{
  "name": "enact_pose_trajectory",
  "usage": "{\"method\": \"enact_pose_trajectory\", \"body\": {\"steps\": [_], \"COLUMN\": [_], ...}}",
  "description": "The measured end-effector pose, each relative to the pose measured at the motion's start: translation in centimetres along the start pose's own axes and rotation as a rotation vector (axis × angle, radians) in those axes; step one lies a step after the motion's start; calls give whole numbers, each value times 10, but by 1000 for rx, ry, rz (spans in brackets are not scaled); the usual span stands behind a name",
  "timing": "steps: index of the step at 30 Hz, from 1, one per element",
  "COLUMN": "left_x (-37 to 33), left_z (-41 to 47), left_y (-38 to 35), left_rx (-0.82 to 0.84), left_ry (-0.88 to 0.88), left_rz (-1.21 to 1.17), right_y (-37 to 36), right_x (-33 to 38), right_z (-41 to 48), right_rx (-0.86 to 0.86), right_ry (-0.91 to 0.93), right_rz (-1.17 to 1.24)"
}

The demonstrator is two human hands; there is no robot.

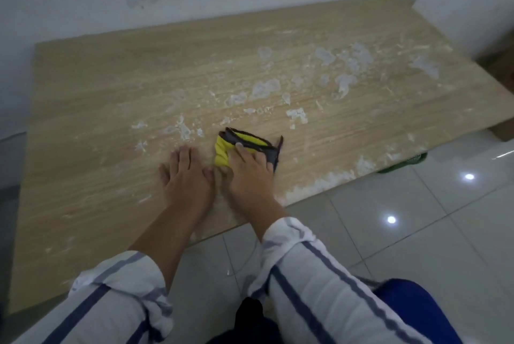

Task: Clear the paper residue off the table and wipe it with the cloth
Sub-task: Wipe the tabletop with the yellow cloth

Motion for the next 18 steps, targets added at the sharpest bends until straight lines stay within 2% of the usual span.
{"method": "enact_pose_trajectory", "body": {"steps": [2, 4, 6, 8, 9, 11, 14, 16, 18], "left_x": [-1, -3, -9, -18, -24, -35, -40, -39, -39], "left_z": [2, 3, 6, 11, 14, 19, 24, 26, 27], "left_y": [-1, -2, -2, -4, -5, -8, -9, -10, -11], "left_rx": [-2, 6, 12, 14, 15, 18, -9, -29, -20], "left_ry": [4, 9, 24, 31, 27, 25, 40, 34, 23], "left_rz": [14, 34, 30, 14, 7, -3, 8, 22, 40], "right_y": [18, 41, 78, 98, 98, 80, 26, 27, 44], "right_x": [-43, -104, -158, -172, -161, -118, -60, -74, -116], "right_z": [4, 4, -2, -1, 7, 26, 15, 9, 12], "right_rx": [-86, -170, -200, -202, -216, -237, -40, -63, -156], "right_ry": [-111, -332, -607, -758, -712, -436, -51, -51, -183], "right_rz": [-47, -106, -50, -84, -141, -117, 2, 8, -78]}}
Point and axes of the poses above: each hand's wrist, its own z-axis towards the middle knuckle, its own y-axis out of the back of the hand, x = y × z, the point moved 2 cm from there along z, towards the middle knuckle, and after that the axes turned 1 degree about -y, right-handed, at the moved point
